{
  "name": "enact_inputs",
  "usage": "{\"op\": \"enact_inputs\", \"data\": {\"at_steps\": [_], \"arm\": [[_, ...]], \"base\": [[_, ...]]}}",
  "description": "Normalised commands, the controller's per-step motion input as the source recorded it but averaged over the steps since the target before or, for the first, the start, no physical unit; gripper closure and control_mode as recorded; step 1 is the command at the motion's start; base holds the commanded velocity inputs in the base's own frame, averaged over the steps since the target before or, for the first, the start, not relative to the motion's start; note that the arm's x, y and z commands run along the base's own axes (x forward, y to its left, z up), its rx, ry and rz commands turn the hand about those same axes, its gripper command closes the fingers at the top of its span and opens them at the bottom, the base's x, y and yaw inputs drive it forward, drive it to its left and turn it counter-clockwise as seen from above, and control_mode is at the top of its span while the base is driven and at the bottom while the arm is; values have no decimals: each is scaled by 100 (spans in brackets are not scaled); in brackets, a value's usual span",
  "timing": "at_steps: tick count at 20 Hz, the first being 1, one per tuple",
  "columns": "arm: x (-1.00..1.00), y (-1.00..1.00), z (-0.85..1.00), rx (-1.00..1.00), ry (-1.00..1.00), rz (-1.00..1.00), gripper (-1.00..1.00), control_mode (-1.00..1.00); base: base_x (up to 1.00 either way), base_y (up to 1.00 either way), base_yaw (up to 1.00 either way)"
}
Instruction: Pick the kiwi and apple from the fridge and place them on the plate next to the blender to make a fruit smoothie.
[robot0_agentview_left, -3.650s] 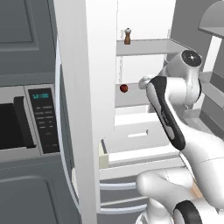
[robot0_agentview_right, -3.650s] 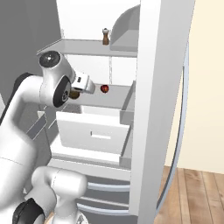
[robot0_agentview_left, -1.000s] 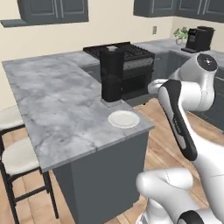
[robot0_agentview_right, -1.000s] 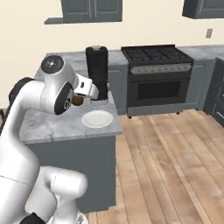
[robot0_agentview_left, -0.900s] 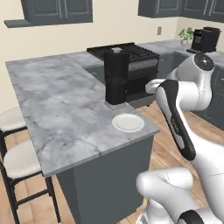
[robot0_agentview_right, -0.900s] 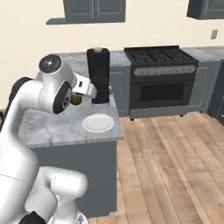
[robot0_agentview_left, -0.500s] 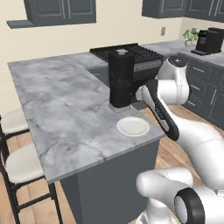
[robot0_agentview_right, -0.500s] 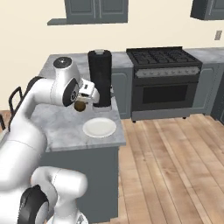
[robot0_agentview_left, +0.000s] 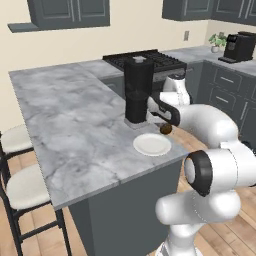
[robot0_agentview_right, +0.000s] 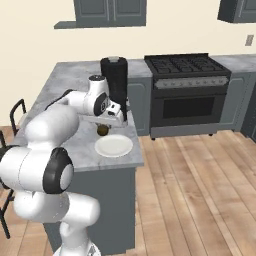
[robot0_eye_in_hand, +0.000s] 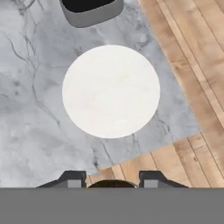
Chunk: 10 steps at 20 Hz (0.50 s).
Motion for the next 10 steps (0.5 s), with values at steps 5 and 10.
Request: {"op": "enact_inputs", "data": {"at_steps": [5, 10], "arm": [[81, 0, -88, 0, 5, 0, 100, -100], [59, 0, -90, 0, -1, 0, 100, -100]], "base": [[0, 0, 0], [0, 0, 0]]}}
